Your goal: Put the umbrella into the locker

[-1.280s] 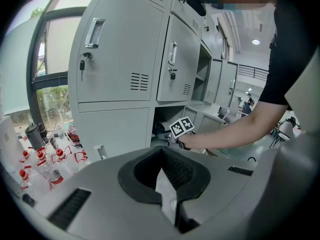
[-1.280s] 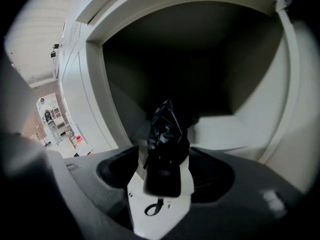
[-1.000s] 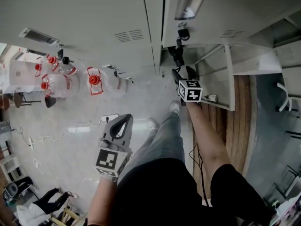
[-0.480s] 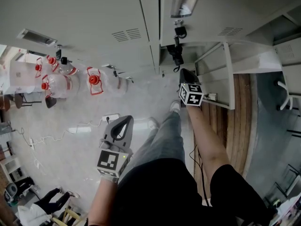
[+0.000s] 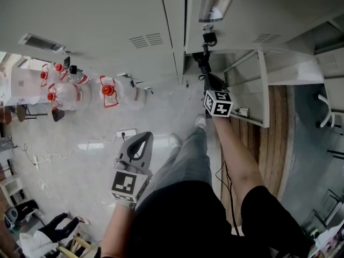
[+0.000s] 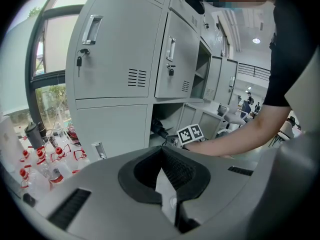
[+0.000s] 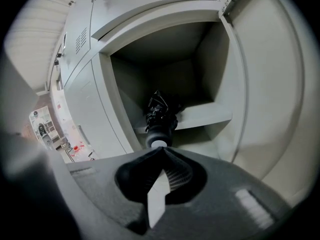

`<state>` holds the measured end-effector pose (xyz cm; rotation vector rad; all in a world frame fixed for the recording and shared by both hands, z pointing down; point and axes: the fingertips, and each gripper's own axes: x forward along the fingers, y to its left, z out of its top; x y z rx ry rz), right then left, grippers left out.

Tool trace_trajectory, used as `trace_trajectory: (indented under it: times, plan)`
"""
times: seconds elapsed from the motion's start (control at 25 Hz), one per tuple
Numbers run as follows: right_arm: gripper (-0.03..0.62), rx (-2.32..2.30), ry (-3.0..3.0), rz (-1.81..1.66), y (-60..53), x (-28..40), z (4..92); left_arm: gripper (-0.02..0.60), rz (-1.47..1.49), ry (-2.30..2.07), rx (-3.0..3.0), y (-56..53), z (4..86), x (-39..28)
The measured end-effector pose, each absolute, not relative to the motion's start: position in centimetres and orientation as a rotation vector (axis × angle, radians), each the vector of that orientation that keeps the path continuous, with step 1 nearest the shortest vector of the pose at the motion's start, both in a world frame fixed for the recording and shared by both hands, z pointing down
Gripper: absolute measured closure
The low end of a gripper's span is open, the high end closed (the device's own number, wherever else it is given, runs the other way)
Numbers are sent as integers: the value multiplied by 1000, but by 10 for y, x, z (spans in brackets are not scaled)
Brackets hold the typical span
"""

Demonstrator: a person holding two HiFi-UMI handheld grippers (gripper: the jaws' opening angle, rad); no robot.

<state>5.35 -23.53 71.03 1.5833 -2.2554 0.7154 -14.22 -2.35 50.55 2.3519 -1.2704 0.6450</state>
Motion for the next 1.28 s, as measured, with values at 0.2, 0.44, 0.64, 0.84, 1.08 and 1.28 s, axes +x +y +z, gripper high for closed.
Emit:
trace_trajectory:
  times: [0.2, 0.44, 0.64, 0.84, 1.08, 1.28]
  plan:
    - [599, 1595, -2261, 695, -254, 49, 706, 571, 617, -1292, 2279, -28, 504, -139]
    - [599, 1577, -2263, 689, -287, 38, 703, 571, 645, -1294, 2320, -30, 507, -145]
    - [599, 1571, -2272, 665, -310, 30, 696, 571, 665, -1302, 2328, -29, 511, -152]
    - [599, 1553, -2267, 657, -324, 25, 695, 571, 665, -1314, 2314, -27, 512, -156]
    - [599, 1582, -2219, 709, -333, 25, 703, 571, 669, -1317, 2306, -25, 515, -157]
    - [597, 1555, -2197, 712, -341, 23, 703, 571, 666, -1322, 2301, -23, 516, -157]
